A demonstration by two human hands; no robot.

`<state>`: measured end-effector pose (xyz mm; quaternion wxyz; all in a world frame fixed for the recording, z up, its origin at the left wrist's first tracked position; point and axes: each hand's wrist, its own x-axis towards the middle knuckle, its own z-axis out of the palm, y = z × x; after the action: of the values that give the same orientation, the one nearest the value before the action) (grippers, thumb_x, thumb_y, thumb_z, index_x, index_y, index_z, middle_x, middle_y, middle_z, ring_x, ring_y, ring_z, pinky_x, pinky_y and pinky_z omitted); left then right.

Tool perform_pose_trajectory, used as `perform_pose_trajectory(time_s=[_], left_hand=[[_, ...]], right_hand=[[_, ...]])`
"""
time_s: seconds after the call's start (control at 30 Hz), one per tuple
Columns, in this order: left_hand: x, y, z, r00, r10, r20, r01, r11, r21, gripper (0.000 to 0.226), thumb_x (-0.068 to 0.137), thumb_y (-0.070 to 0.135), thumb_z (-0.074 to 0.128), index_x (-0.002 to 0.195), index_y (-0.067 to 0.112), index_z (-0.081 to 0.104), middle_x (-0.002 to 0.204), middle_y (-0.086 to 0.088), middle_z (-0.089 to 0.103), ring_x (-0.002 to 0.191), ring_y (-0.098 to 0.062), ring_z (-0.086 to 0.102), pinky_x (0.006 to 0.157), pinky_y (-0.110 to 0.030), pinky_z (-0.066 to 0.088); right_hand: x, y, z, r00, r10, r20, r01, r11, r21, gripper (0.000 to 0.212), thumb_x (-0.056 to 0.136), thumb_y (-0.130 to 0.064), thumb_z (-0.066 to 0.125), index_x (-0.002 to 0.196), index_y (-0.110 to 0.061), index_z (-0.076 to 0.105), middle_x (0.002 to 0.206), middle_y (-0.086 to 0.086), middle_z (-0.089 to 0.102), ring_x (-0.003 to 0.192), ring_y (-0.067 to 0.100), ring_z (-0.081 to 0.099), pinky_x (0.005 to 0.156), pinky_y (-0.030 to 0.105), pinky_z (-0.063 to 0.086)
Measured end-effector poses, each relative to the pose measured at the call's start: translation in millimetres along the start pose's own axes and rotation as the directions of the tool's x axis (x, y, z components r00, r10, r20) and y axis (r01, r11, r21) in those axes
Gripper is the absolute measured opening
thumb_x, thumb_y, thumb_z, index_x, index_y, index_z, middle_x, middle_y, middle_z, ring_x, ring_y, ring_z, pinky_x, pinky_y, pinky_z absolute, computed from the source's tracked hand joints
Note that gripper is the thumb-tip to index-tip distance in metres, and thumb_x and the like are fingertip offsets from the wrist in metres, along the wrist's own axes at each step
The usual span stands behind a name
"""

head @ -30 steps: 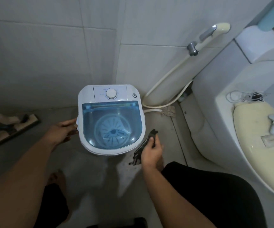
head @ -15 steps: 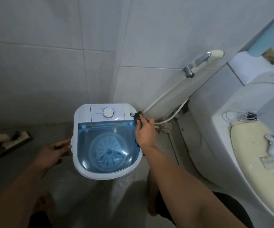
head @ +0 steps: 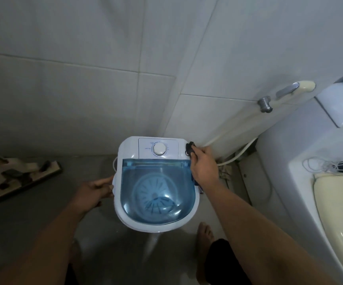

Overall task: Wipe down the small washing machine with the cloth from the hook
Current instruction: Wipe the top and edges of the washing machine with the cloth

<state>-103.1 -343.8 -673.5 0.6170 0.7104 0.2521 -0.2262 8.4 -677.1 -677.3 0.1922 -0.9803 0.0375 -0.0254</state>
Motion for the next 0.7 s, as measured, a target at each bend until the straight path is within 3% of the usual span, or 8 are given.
perform_pose_trajectory(time_s=[0.1, 0.17, 0.3, 0.37, 0.47, 0.6, 0.7], left_hand=[[0, 0, -2, 1.000, -0.010, -0.005, 0.010, 1.000, 0.005, 0.025, 0.089, 0.023, 0.066, 0.104, 0.043, 0.071, 0.089, 0.008, 0.079, 0.086, -0.009, 0.074, 0.070, -0.030, 0.044], [0, 1, -1, 1.000, -0.013, -0.006, 0.014, 1.000, 0.006, 0.027, 0.091, 0.020, 0.065, 0.111, 0.038, 0.070, 0.093, -0.001, 0.079, 0.083, -0.009, 0.074, 0.062, -0.027, 0.041], [-1, 1, 0, 0.999, -0.033, -0.019, 0.033, 0.999, -0.015, 0.032, 0.093, 0.016, 0.062, 0.122, 0.027, 0.069, 0.100, -0.009, 0.076, 0.092, -0.022, 0.072, 0.061, -0.026, 0.040], [-4, 3, 0, 1.000, -0.022, -0.016, 0.022, 1.000, -0.010, 0.032, 0.094, 0.015, 0.061, 0.123, 0.026, 0.068, 0.098, -0.008, 0.076, 0.086, -0.016, 0.072, 0.060, -0.025, 0.041], [-4, 5, 0, 1.000, -0.015, -0.009, 0.014, 1.000, -0.021, 0.031, 0.094, 0.014, 0.060, 0.122, 0.026, 0.068, 0.094, -0.008, 0.076, 0.060, 0.003, 0.068, 0.053, -0.022, 0.038], [-1, 4, -2, 1.000, -0.022, -0.019, 0.021, 1.000, -0.020, 0.033, 0.094, 0.012, 0.060, 0.123, 0.023, 0.069, 0.098, -0.011, 0.077, 0.058, 0.002, 0.067, 0.045, -0.018, 0.037], [-1, 5, -1, 1.000, -0.013, -0.015, 0.013, 0.999, -0.032, 0.032, 0.094, 0.009, 0.059, 0.120, 0.025, 0.068, 0.082, -0.002, 0.077, 0.054, 0.004, 0.068, 0.037, -0.011, 0.036]], right_hand=[[29, -7, -25, 0.970, 0.148, 0.192, -0.125, 0.984, -0.128, 0.030, 0.100, -0.021, 0.047, 0.117, -0.009, 0.068, 0.120, 0.017, 0.062, 0.097, 0.035, 0.066, 0.087, 0.035, 0.051], [47, -26, -43, 0.963, 0.187, 0.194, -0.166, 0.979, -0.118, 0.030, 0.100, -0.024, 0.045, 0.115, -0.009, 0.067, 0.118, 0.016, 0.061, 0.099, 0.036, 0.064, 0.083, 0.035, 0.049], [40, -59, -43, 0.982, 0.039, 0.186, -0.015, 0.992, -0.126, 0.034, 0.105, -0.026, 0.044, 0.128, -0.012, 0.064, 0.117, 0.017, 0.048, 0.092, 0.039, 0.064, 0.087, 0.041, 0.054], [31, -57, -35, 0.967, 0.113, 0.230, -0.061, 0.973, -0.224, 0.033, 0.102, -0.023, 0.045, 0.126, -0.009, 0.063, 0.110, 0.014, 0.050, 0.099, 0.038, 0.064, 0.085, 0.039, 0.051], [36, -63, -36, 0.949, 0.240, 0.203, -0.191, 0.954, -0.233, 0.029, 0.098, -0.019, 0.047, 0.119, -0.006, 0.061, 0.094, 0.009, 0.048, 0.110, 0.038, 0.060, 0.083, 0.038, 0.048], [48, -121, -28, 0.991, -0.042, 0.127, 0.060, 0.988, -0.143, 0.029, 0.101, -0.021, 0.046, 0.121, -0.011, 0.063, 0.118, 0.016, 0.047, 0.097, 0.039, 0.062, 0.084, 0.043, 0.053], [43, -161, -1, 0.951, -0.169, 0.257, 0.221, 0.957, -0.189, 0.029, 0.100, -0.018, 0.050, 0.124, -0.009, 0.064, 0.123, 0.016, 0.048, 0.098, 0.037, 0.062, 0.077, 0.040, 0.049]])
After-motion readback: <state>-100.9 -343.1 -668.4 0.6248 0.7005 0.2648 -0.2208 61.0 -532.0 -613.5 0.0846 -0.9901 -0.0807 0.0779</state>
